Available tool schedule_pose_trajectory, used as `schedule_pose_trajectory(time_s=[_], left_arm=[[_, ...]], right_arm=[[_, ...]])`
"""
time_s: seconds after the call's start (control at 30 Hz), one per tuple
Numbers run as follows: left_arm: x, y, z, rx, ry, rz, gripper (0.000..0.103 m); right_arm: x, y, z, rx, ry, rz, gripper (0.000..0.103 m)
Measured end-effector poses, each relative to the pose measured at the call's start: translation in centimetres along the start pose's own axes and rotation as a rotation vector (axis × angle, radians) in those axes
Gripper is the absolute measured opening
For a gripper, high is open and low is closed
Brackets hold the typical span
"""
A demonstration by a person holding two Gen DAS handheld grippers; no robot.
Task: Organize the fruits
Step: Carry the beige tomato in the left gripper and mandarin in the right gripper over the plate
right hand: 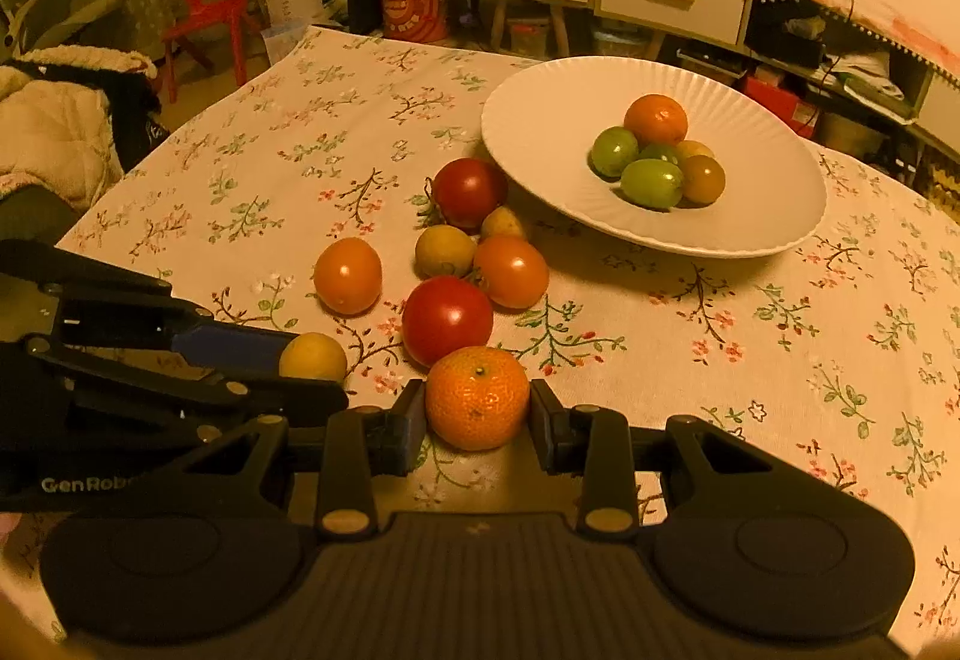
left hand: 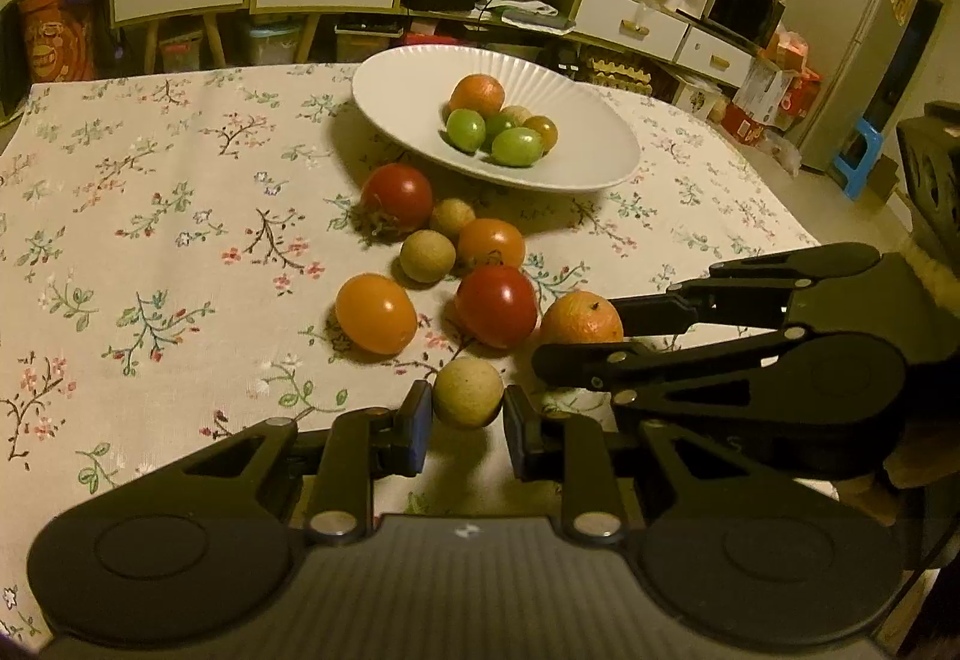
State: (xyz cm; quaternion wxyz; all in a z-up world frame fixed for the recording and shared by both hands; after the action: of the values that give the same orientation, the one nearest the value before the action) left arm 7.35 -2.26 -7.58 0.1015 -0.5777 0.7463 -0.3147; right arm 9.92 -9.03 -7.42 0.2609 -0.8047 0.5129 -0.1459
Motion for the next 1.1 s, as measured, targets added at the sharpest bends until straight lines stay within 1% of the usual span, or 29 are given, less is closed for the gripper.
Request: schedule_pose_trajectory(time_s=[0.37,0.6,0.7,0.8,0.93,1.1], left_arm=[[-0.2,-1.3,-0.6,0.029,-0.004,-0.018,0.018],[0.2,-3.1,-1.2,0.059,-0.005,-0.027,0.018],[0.5,-3.8,-1.3,0.073,-0.005,-0.039,0.018],[0.9,-4.3,-1.2,0.082,0.014,-0.061,0.018],[1.7,-5.2,-1.1,0.096,0.020,-0.048,0.018],[2.3,-7.1,-0.3,0.101,0.042,-0.042,0.018]], right_arm=[[1.0,-0.9,-1.2,0.025,0.011,0.032,0.032],[2.0,-2.2,-1.8,0.058,0.023,0.062,0.032],[2.7,-2.8,-2.2,0.078,0.034,0.078,0.032],[3.6,-3.1,-2.5,0.096,0.052,0.094,0.032],[5.0,-3.7,-2.9,0.112,0.071,0.121,0.032],[7.1,-4.7,-2.9,0.122,0.056,0.197,0.032]])
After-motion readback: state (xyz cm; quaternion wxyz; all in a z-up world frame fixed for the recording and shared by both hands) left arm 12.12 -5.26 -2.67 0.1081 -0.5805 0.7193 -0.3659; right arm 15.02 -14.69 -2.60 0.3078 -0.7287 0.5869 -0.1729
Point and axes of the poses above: each gripper's, at about its wrist camera, not at the fingertips, and z roughly the way its jaws point, x to its right, y to its underside, the point moved 6 cm from there along z, roughly the way its jaws point, and after that the axes turned 5 degrees about -x, right-handed, at the moved point
